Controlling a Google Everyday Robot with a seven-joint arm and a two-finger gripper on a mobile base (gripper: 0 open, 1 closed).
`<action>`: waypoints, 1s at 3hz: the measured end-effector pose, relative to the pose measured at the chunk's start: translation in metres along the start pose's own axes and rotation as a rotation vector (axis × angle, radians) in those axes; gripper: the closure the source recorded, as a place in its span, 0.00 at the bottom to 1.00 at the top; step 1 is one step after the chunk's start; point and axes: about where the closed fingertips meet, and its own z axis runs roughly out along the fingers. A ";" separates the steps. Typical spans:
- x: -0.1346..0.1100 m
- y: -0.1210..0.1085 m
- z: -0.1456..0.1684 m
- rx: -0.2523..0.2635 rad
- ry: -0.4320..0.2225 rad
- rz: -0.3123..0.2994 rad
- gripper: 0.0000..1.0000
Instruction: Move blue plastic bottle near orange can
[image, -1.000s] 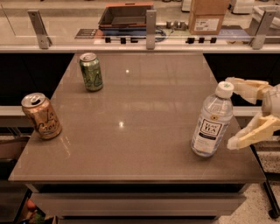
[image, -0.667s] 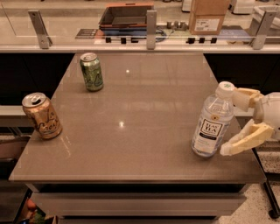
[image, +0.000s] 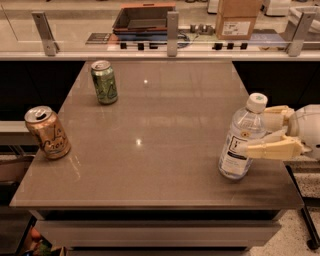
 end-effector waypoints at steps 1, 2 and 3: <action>-0.001 0.001 0.002 -0.004 0.000 -0.002 0.64; -0.003 0.001 0.004 -0.007 0.000 -0.005 0.86; -0.004 0.002 0.006 -0.011 0.000 -0.007 1.00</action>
Offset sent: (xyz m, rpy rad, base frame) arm 0.0000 0.0021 0.0007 -0.0007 -0.0010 0.0039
